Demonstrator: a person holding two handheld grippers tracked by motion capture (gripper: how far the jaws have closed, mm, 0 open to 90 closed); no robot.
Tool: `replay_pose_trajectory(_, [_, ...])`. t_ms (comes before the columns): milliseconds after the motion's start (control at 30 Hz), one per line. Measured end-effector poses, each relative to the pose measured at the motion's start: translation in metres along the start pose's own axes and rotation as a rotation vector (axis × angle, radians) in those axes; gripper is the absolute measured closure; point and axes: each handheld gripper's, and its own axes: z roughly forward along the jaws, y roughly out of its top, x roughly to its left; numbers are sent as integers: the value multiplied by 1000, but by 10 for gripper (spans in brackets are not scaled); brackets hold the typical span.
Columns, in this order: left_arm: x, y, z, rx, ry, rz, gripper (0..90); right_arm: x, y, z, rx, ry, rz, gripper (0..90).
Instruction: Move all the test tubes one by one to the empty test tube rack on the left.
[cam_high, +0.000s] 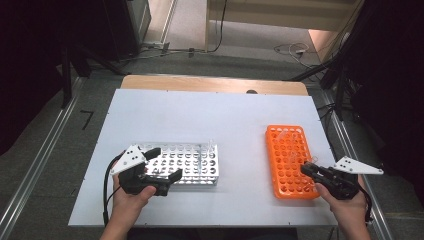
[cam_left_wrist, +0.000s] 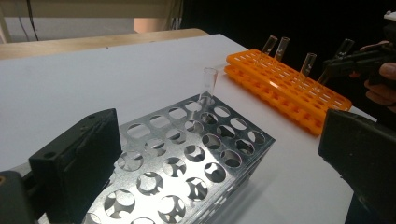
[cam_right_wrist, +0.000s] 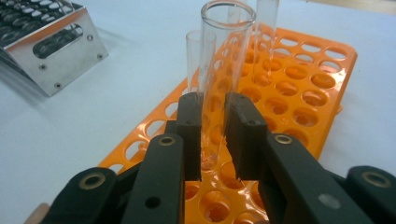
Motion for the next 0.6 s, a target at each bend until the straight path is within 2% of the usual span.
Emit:
replay_pose_trajectory(133, [0,0,0,0,0,0,0,2,4,-7,-17,-11,7,742])
replay_pose_trajectory(233, [0,0,0,-1,-1,-1,0,5,7,-9,-32,-2,14,742])
replay_pose_trajectory(333, [-1,0,1,1,-2,3,0,11,11,-9,-38,12,-1,742])
replay_pose_trajectory(600, [-6,1,6,6,-15,9,0,36,23,0,-34,90,-31,742])
